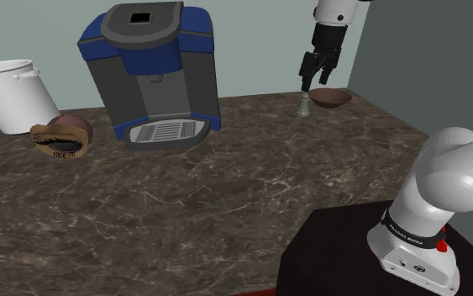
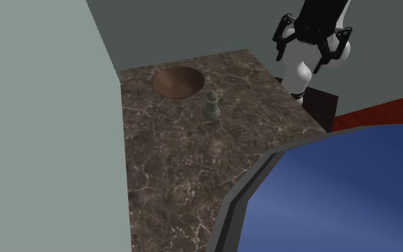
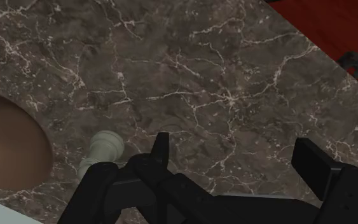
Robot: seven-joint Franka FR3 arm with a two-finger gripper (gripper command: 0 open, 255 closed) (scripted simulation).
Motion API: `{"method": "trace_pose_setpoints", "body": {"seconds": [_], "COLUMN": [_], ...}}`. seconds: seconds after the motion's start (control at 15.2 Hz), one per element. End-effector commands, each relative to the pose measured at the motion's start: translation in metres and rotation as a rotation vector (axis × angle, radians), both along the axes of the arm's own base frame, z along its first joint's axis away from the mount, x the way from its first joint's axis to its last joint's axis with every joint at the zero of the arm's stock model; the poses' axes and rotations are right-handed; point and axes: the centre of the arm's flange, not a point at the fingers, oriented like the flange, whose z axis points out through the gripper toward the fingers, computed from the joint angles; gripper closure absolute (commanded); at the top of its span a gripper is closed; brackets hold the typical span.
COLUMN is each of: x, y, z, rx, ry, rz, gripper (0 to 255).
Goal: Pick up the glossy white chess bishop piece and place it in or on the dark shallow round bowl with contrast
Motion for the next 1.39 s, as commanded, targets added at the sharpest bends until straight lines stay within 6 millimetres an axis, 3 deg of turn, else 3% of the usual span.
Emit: {"method": "trace_pose_setpoints", "body": {"seconds": [0.0,1.12,1.32], "x": [0.000,0.094,0.097], "y": [0.000,-0.196,-0.200], "z": [0.000,-0.081,-0.093], "rx": [0.000,0.075,0.077], "ry": [0.000,-0.048,-0.049], "rz": [0.000,0.045,0.046], "gripper": [0,0,0]}}
